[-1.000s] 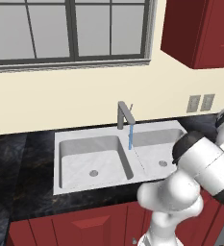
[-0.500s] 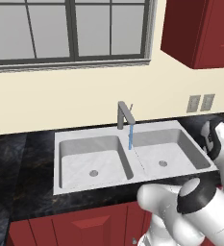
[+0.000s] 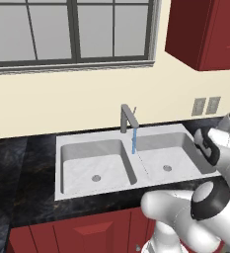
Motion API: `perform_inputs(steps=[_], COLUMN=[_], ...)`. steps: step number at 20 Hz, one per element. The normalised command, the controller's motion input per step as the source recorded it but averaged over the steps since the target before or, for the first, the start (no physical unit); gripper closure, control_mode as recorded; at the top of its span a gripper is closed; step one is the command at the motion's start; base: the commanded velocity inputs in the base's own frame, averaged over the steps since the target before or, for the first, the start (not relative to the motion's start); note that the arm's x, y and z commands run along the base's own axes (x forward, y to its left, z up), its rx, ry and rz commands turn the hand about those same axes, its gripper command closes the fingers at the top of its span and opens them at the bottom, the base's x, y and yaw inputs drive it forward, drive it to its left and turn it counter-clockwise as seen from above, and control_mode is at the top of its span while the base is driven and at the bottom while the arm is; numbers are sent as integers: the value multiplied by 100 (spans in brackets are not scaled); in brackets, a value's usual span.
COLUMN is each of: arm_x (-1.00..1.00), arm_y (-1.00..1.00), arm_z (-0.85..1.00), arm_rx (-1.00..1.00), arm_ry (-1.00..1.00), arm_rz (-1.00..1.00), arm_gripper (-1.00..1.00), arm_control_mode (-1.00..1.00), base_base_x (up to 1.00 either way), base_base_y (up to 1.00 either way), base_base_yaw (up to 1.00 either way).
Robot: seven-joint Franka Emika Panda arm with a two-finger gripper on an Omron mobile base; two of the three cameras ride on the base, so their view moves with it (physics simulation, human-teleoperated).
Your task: Soak the sponge with water for a few seconds and then drop it inside the sink.
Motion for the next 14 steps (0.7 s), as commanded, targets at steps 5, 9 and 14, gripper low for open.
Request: perform_inputs(steps=[5,9,14], arm_x=[45,47,31], arm_y=[29,31,26], arm_z=[0,0,0], arm_rx=[3,13,17], arm_ry=[0,0,0], arm_rz=[0,4,14], arm_gripper=[100,100,100], arm_control_mode=[-100,-100,-100], base_base_x=[0,0,0], base_base_y=[0,0,0], base_base_yaw=[0,0,0])
